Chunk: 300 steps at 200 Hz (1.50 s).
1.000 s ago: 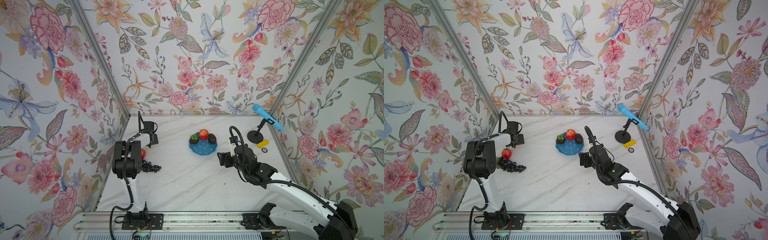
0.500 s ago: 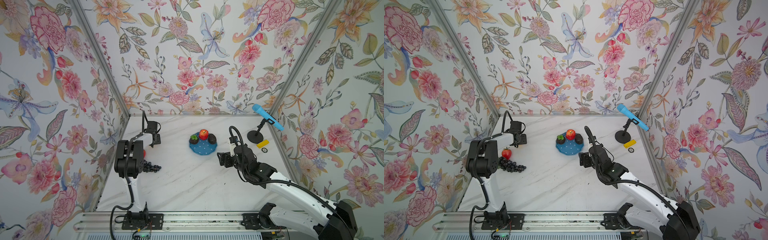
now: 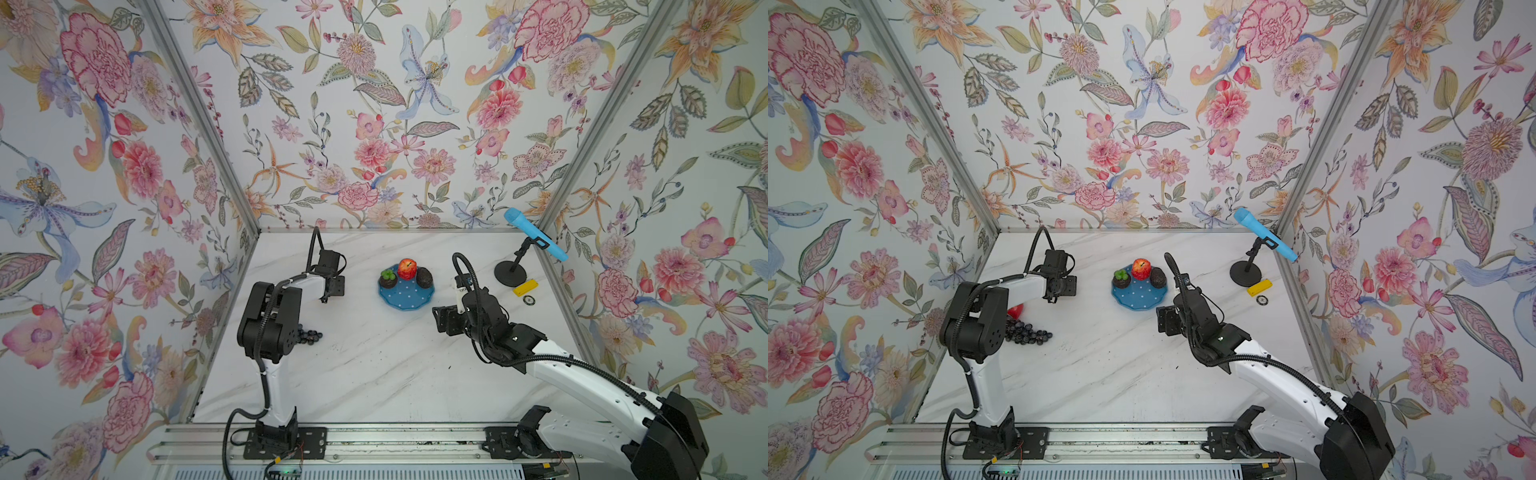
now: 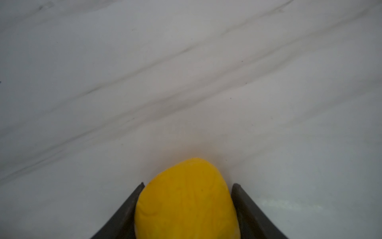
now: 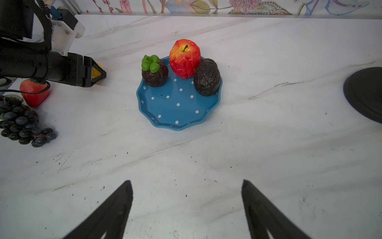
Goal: Arrange fruit in a fruit bowl
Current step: Move the fruit to the top-left of the table, then pick up the fruit from the top-left of the table.
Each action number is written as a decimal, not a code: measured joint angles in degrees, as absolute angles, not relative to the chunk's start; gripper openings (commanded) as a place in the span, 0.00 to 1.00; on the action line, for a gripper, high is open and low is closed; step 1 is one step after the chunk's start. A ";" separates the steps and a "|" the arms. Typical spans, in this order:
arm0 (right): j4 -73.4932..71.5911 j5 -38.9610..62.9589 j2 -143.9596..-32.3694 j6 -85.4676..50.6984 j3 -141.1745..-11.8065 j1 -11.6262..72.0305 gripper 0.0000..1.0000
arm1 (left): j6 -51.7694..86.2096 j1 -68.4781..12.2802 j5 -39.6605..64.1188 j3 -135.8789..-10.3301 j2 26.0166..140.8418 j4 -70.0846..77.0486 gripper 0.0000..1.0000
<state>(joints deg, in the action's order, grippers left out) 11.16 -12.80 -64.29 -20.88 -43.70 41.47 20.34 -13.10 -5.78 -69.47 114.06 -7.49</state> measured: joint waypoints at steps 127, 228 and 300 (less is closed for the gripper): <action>10.57 -12.40 -68.60 -22.20 -44.21 41.93 0.83 | 18.87 -15.35 1.58 -47.35 97.71 17.04 0.90; 9.13 -12.38 -68.75 -22.63 -44.21 42.02 0.84 | 23.46 -9.50 13.32 -37.50 98.17 35.59 0.88; 9.10 -12.38 -68.75 -22.81 -44.18 42.02 0.84 | 25.04 -10.28 11.70 -44.60 104.49 31.00 0.81</action>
